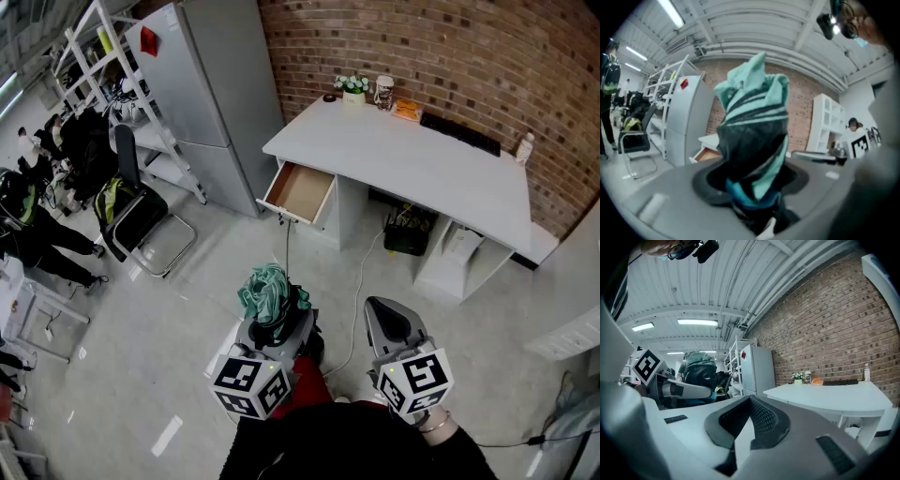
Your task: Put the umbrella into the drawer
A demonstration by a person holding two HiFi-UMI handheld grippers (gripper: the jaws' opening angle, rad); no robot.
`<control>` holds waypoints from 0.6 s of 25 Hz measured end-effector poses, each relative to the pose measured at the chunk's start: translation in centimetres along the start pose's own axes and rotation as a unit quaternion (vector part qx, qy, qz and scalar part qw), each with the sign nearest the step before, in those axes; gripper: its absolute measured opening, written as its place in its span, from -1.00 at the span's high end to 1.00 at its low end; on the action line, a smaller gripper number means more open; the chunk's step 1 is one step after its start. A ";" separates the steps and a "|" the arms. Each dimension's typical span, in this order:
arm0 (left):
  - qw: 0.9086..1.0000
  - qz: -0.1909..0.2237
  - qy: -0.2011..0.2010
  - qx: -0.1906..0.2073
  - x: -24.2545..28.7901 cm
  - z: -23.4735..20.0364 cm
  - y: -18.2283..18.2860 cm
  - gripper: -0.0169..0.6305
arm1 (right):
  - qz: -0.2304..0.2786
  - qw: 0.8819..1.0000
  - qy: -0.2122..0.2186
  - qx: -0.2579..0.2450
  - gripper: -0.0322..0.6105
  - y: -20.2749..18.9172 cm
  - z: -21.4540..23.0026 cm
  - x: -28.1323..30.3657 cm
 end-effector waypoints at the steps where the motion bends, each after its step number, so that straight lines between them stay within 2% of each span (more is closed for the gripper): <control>1: 1.000 0.000 0.000 0.000 0.0 0.0 0.1 0.22 | -0.001 1.000 0.001 0.000 0.89 0.0 -0.1 0.0; 10: 1.000 0.006 0.007 -0.003 0.2 -0.3 -0.1 0.22 | -0.006 1.000 0.028 0.003 0.89 -0.7 -0.6 -0.1; 15: 1.000 0.005 0.013 -0.010 2.1 -2.6 0.0 0.22 | -0.013 1.000 0.023 0.010 0.89 -1.0 0.5 2.2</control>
Point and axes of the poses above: the fingertips, and each gripper's own axes: x forward along the fingers, z to its right, y out of its top, the point moved 2 cm from there along -x, backward along the fingers, and after that the axes turned 3 degrees about x, right-handed, at the moved point
